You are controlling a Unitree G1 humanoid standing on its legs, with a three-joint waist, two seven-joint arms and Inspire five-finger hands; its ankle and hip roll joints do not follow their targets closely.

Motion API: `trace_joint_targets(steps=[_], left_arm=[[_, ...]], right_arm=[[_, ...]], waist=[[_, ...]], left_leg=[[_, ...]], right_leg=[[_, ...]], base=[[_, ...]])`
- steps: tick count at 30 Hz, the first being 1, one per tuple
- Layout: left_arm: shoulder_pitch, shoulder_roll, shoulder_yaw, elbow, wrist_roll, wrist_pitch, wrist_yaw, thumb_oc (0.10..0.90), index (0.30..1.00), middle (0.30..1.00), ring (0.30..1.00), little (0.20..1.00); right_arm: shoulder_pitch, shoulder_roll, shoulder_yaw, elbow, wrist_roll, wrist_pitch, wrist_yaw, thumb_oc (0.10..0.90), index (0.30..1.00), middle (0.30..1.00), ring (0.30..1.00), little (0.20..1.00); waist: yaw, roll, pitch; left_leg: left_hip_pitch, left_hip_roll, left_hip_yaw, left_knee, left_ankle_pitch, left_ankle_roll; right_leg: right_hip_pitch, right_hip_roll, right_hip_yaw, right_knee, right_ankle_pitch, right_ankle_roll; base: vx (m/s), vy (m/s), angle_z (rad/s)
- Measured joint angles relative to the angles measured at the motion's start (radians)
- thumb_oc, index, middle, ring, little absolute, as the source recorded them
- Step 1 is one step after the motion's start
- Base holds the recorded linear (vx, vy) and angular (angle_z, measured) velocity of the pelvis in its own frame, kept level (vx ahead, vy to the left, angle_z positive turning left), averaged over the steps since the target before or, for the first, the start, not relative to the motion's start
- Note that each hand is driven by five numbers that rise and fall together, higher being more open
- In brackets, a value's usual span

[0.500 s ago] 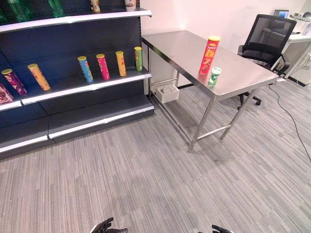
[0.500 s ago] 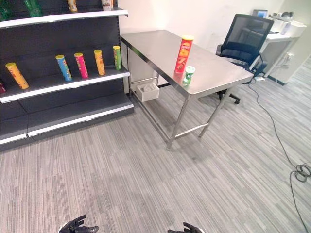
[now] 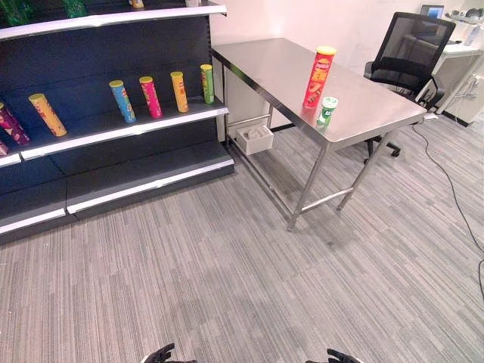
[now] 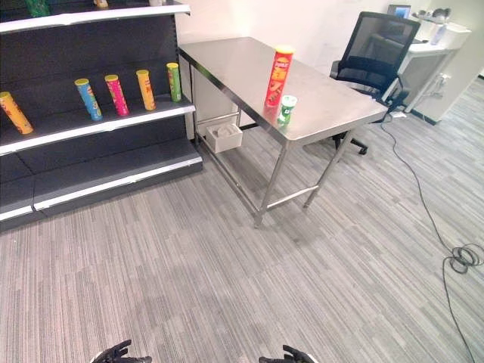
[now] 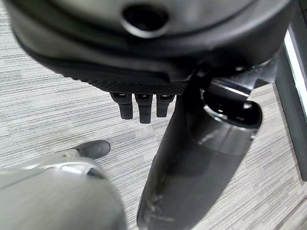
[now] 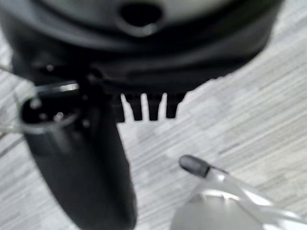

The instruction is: Put the goods on the table back onto the shelves and tidy them up.

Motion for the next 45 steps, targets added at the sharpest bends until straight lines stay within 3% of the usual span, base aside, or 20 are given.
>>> trace_joint_targets(steps=[2,4,7,11,15,18,21,22,24,25,26,28,32,34,36,37,39,40,43,45], left_arm=[[-0.047,-0.011,0.033,-0.014,-0.055,-0.017,-0.002,0.800,0.900,0.900,0.900,0.900],[-0.040,-0.012,0.031,-0.022,-0.055,-0.017,0.001,0.800,0.900,0.900,0.900,0.900],[-0.056,-0.013,0.019,-0.004,-0.053,-0.013,0.008,0.800,0.900,0.900,0.900,0.900],[-0.064,-0.022,0.001,0.004,-0.048,-0.015,0.017,0.800,0.900,0.900,0.900,0.900],[-0.074,-0.021,0.019,0.004,-0.052,-0.015,0.018,0.800,0.900,0.900,0.900,0.900],[-0.042,-0.019,0.028,0.005,-0.050,-0.014,0.019,0.800,0.900,0.900,0.900,0.900],[-0.045,0.022,0.041,-0.012,-0.047,-0.016,0.026,0.800,0.900,0.900,0.900,0.900],[-0.035,0.029,0.027,-0.012,-0.047,-0.017,0.039,0.800,0.900,0.900,0.900,0.900],[-0.055,0.032,0.027,-0.012,-0.047,-0.015,0.038,0.800,0.900,0.900,0.900,0.900],[-0.067,0.023,0.028,-0.006,-0.048,-0.013,0.038,0.800,0.900,0.900,0.900,0.900],[-0.046,0.019,0.015,-0.031,-0.047,-0.008,0.036,0.800,0.900,0.900,0.900,0.900],[-0.015,0.044,0.012,-0.038,-0.048,-0.007,0.043,0.800,0.900,0.900,0.900,0.900],[-0.006,0.068,0.012,-0.037,-0.047,-0.003,0.045,0.800,0.900,0.900,0.900,0.900],[0.017,0.077,0.008,-0.037,-0.046,-0.003,0.042,0.800,0.900,0.900,0.900,0.900],[0.031,0.070,0.000,-0.025,-0.046,-0.001,0.039,0.800,0.900,0.900,0.900,0.900],[0.036,0.062,-0.005,-0.025,-0.045,0.003,0.037,0.800,0.900,0.900,0.900,0.900],[0.043,0.029,-0.019,-0.030,-0.020,0.004,0.033,0.800,0.900,0.900,0.900,0.900],[0.017,0.011,-0.019,-0.030,-0.002,0.003,0.030,0.800,0.900,0.900,0.900,0.900],[-0.027,-0.022,-0.022,-0.044,0.014,-0.006,0.009,0.800,0.900,0.900,0.900,0.900],[-0.112,-0.001,-0.052,-0.042,0.014,-0.005,0.013,0.800,0.900,0.900,0.900,0.900]], right_arm=[[-0.007,-0.008,-0.019,0.000,0.004,0.001,-0.003,0.800,0.900,0.900,0.900,0.900],[-0.018,-0.024,-0.022,-0.003,0.012,-0.003,-0.003,0.800,0.900,0.900,0.900,0.900],[-0.028,-0.025,-0.020,-0.002,0.022,0.000,-0.006,0.800,0.900,0.900,0.900,0.900],[-0.022,-0.034,0.001,-0.002,0.025,0.000,-0.018,0.800,0.900,0.900,0.900,0.900],[-0.032,-0.037,-0.003,-0.006,0.029,0.001,-0.023,0.800,0.900,0.900,0.900,0.900],[-0.024,-0.030,0.000,-0.047,0.030,-0.002,-0.021,0.800,0.900,0.900,0.900,0.900],[-0.008,0.021,0.009,-0.091,0.029,-0.003,-0.011,0.800,0.900,0.900,0.900,0.900],[0.001,0.028,0.029,-0.089,0.029,-0.005,-0.002,0.800,0.900,0.900,0.900,0.900],[-0.022,0.023,0.027,-0.086,0.029,-0.001,0.000,0.800,0.900,0.900,0.900,0.900],[-0.039,0.018,0.019,-0.096,0.029,-0.002,-0.004,0.800,0.900,0.900,0.900,0.900],[-0.016,0.012,-0.023,-0.157,0.029,-0.003,-0.003,0.800,0.900,0.900,0.900,0.900],[0.002,0.014,-0.008,-0.161,0.043,-0.028,-0.002,0.800,0.900,0.900,0.900,0.900],[-0.031,0.017,-0.013,-0.147,0.059,-0.010,-0.003,0.800,0.900,0.900,0.900,0.900],[-0.023,0.016,-0.027,-0.144,0.066,-0.006,-0.003,0.800,0.900,0.900,0.900,0.900],[-0.009,0.017,-0.041,-0.115,0.068,-0.006,-0.001,0.800,0.900,0.900,0.900,0.900],[-0.002,0.014,-0.053,-0.105,0.068,-0.001,-0.006,0.800,0.900,0.900,0.900,0.900],[0.008,-0.007,-0.074,-0.107,0.067,0.001,-0.015,0.800,0.900,0.900,0.900,0.900],[0.004,-0.014,-0.082,-0.097,0.067,-0.003,-0.023,0.800,0.900,0.900,0.900,0.900],[-0.011,-0.051,-0.083,-0.050,0.067,0.001,-0.028,0.800,0.900,0.900,0.900,0.900],[-0.035,-0.057,-0.080,-0.033,0.069,0.006,-0.025,0.800,0.900,0.900,0.900,0.900]], waist=[[0.023,-0.017,0.052],[0.011,0.011,0.058],[0.005,0.009,0.063],[0.014,0.017,0.071],[0.015,0.044,0.069],[0.036,0.046,0.032],[0.029,-0.025,0.006],[0.045,-0.019,-0.031],[0.046,-0.014,-0.026],[0.040,0.006,0.008],[0.016,0.033,0.029],[-0.018,0.031,0.012],[-0.039,0.015,0.013],[-0.042,0.006,0.011],[-0.046,-0.008,0.006],[-0.045,-0.014,0.003],[-0.045,0.038,0.003],[-0.043,0.030,0.009],[-0.053,0.047,-0.001],[-0.072,0.020,0.011]], left_leg=[[-0.174,0.069,-0.025,0.319,0.004,-0.058],[-0.185,0.143,-0.042,0.336,0.021,-0.079],[-0.163,0.154,-0.027,0.143,0.034,-0.103],[-0.116,0.152,-0.055,-0.276,0.150,-0.193],[-0.163,0.213,0.043,-0.274,0.220,-0.202],[-0.116,0.192,0.060,-0.274,0.286,-0.124],[-0.072,0.086,0.113,-0.267,0.226,0.007],[-0.012,0.043,0.136,-0.267,0.168,0.032],[-0.001,0.008,0.133,-0.268,0.138,0.045],[0.017,-0.004,0.131,-0.236,0.084,0.114],[0.047,-0.008,0.122,-0.232,0.065,0.129],[0.110,-0.061,0.087,-0.276,0.023,0.110],[0.156,-0.063,0.051,-0.269,0.010,0.091],[0.191,-0.062,0.032,-0.269,-0.023,0.049],[0.233,-0.057,0.021,-0.269,-0.055,0.017],[0.252,-0.053,0.014,-0.269,-0.069,-0.003],[0.273,0.007,0.028,-0.240,-0.089,-0.040],[0.253,0.025,0.028,-0.172,-0.087,-0.042],[0.253,0.037,0.023,-0.161,-0.092,-0.039],[0.181,0.067,-0.028,-0.015,-0.049,-0.109]], right_leg=[[-0.003,-0.011,-0.030,-0.007,0.015,-0.045],[0.004,0.023,-0.020,0.002,-0.013,-0.073],[0.001,0.032,-0.017,-0.017,-0.001,-0.050],[0.001,0.044,0.001,-0.021,-0.013,-0.027],[0.047,0.051,0.029,-0.021,-0.046,0.000],[0.077,0.011,0.069,-0.022,-0.056,0.036],[0.094,-0.086,0.059,0.004,-0.001,0.110],[0.072,-0.166,0.058,0.134,-0.013,0.124],[0.027,-0.208,0.068,0.262,-0.024,0.155],[-0.074,-0.261,0.102,0.501,-0.022,0.165],[-0.211,-0.358,0.081,0.821,0.097,0.214],[-0.435,-0.371,0.239,0.951,0.058,0.262],[-0.477,-0.261,0.148,0.661,-0.013,0.182],[-0.453,-0.194,0.089,0.350,0.064,0.097],[-0.409,-0.149,0.095,0.149,0.117,0.105],[-0.379,-0.135,0.091,0.132,0.195,0.063],[-0.354,-0.069,0.075,0.131,0.215,0.007],[-0.311,-0.053,0.078,0.085,0.212,-0.035],[-0.266,-0.030,0.073,0.035,0.215,-0.050],[-0.222,-0.049,-0.009,0.025,0.155,0.016]], base=[[0.06,-0.099,0.33],[0.19,-0.020,0.07],[0.14,0.072,0.00],[0.27,0.150,-0.06],[0.33,0.149,-0.23],[0.22,0.133,-0.65],[0.49,0.386,-0.27],[0.47,0.676,-0.11],[0.31,0.548,-0.06],[0.13,0.187,0.01],[0.21,0.155,0.32],[0.36,0.163,0.50],[0.26,0.001,0.57],[0.27,-0.082,0.46],[0.26,-0.048,0.19],[0.38,-0.050,0.05],[0.38,-0.095,-0.22],[0.28,-0.088,-0.19],[0.26,-0.159,0.15],[0.28,-0.291,0.62]])
